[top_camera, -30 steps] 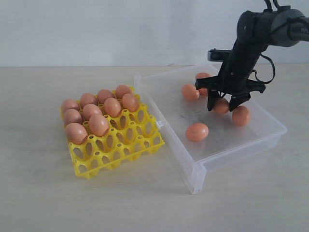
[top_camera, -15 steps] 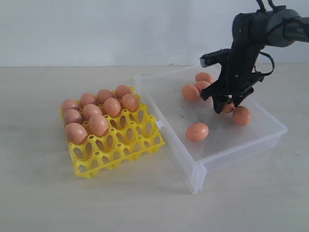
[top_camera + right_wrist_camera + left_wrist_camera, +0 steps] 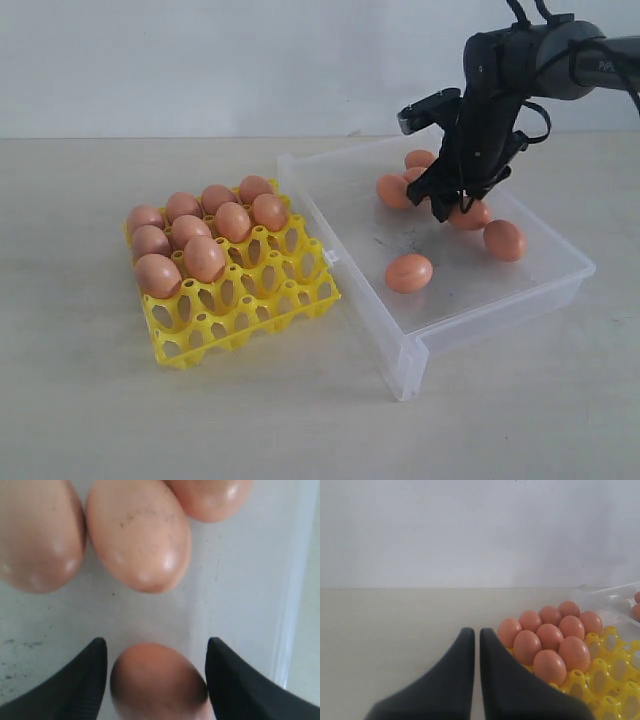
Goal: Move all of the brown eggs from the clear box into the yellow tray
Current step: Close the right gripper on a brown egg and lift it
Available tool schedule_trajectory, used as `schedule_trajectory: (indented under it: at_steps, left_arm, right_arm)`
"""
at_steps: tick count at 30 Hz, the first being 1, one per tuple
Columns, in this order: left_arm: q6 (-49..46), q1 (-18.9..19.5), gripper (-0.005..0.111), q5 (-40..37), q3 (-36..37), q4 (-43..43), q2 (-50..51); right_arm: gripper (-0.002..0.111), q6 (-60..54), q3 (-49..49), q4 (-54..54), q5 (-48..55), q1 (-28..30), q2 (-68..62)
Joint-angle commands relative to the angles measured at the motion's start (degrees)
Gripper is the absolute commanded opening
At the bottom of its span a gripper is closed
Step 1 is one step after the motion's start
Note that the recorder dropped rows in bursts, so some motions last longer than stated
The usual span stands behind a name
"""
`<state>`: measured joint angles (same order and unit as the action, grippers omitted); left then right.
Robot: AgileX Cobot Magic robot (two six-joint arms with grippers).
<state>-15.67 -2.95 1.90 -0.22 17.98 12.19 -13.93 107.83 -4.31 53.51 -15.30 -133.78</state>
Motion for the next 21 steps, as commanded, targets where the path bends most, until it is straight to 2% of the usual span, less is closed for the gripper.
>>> schedule_trajectory:
  at_steps: [1, 9, 12, 17, 21]
  left_arm:
    - [-0.3, -0.4, 0.004, 0.7, 0.2, 0.3, 0.2]
    - [-0.3, -0.4, 0.004, 0.7, 0.2, 0.3, 0.2]
    - [-0.3, -0.4, 0.004, 0.7, 0.2, 0.3, 0.2]
    - [-0.3, -0.4, 0.004, 0.7, 0.2, 0.3, 0.2]
    - [-0.3, -0.4, 0.004, 0.7, 0.2, 0.3, 0.2]
  right_arm:
    - [0.051, -0.8, 0.2, -1.2, 2.7, 0.0, 0.5]
    - [0.048, -6.0, 0.2, -1.5, 6.5, 0.0, 0.5]
    - [0.033, -6.0, 0.2, -1.5, 4.8, 0.0, 0.5]
    - [-0.001, -5.2, 0.2, 0.8, 0.7, 0.0, 0.5]
    - [0.0, -1.9, 0.1, 3.2, -3.8, 0.0, 0.5]
